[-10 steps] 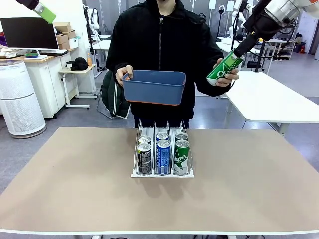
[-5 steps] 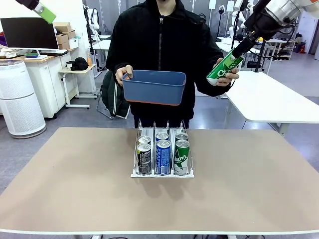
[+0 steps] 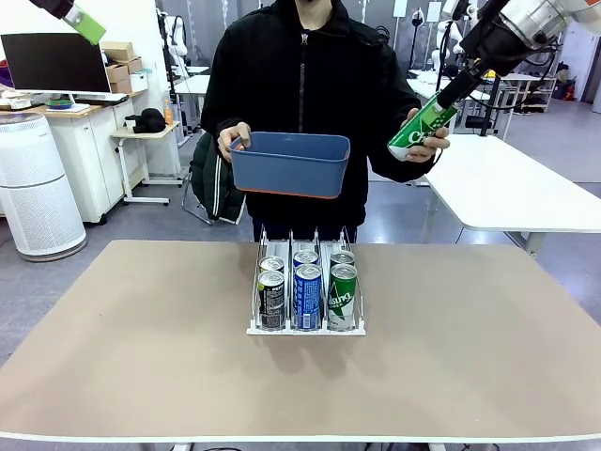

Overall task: Fill the beverage cans into the dispenser.
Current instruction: Pick up the Sprite handed by the human, then place the picked Sprite in the line of the Automatic Can Dispenser with the same cans.

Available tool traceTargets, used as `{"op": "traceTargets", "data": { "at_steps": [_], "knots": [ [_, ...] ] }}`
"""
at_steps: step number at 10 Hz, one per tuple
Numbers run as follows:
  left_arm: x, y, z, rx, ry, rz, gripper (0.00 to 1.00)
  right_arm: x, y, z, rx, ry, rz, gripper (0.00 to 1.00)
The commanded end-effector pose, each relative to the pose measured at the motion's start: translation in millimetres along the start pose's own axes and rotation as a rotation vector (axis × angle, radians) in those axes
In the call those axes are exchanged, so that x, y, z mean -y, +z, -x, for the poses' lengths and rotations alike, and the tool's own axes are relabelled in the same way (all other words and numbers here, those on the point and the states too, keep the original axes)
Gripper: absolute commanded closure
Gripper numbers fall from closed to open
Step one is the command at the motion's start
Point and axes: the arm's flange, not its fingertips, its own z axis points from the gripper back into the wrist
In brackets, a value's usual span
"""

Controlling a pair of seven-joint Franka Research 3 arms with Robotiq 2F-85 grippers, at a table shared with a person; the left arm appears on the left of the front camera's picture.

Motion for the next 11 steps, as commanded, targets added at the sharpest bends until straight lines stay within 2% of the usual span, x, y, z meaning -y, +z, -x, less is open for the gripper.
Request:
{"op": "traceTargets", "data": {
  "at_steps": [1, 11],
  "knots": [
    [-0.8, -0.7, 1.2, -0.004, 0.001, -0.006, 0.00, 0.3, 1.0, 0.1, 0.001, 0.000, 0.002, 1.00],
    [-0.8, -0.7, 1.2, -0.004, 0.001, -0.006, 0.00, 0.3, 1.0, 0.1, 0.001, 0.000, 0.002, 1.00]
  ]
}}
